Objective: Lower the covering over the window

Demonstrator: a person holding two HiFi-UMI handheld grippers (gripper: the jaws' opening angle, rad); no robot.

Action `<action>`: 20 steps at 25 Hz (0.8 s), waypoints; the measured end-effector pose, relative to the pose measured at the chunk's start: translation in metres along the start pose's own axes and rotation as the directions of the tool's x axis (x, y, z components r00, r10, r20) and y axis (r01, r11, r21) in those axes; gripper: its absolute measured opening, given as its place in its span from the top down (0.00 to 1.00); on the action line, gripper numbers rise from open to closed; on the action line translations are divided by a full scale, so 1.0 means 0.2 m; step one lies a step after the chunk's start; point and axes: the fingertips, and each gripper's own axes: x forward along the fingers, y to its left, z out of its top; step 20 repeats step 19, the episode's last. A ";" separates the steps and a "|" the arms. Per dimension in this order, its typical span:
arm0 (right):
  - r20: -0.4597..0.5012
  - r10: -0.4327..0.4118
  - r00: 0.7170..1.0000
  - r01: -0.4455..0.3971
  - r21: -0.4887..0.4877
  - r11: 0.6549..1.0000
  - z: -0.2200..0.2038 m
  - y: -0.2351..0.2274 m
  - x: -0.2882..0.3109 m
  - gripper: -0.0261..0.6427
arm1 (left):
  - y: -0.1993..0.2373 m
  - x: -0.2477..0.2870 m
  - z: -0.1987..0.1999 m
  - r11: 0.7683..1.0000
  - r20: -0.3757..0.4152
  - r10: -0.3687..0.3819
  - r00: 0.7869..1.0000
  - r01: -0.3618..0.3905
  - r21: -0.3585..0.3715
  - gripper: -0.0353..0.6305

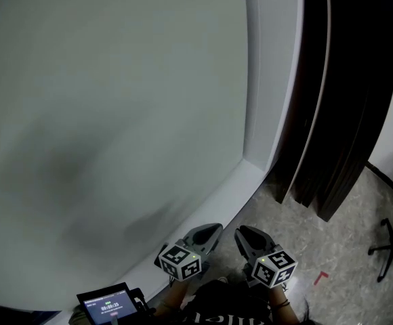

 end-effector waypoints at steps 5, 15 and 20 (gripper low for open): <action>0.009 -0.007 1.000 0.007 -0.023 1.000 0.04 0.03 -0.01 0.87 | -0.03 -0.02 0.04 1.000 0.018 -0.013 1.000 0.013 0.005 0.94; 0.003 -0.029 1.000 0.029 -0.045 0.999 0.09 -0.07 -0.11 0.87 | -0.14 0.09 0.04 0.999 0.024 -0.034 0.999 0.034 0.004 0.94; 0.004 -0.037 0.999 0.037 -0.048 0.998 0.11 -0.06 -0.20 0.87 | -0.23 0.09 0.04 0.999 0.027 -0.035 0.999 0.035 -0.006 0.94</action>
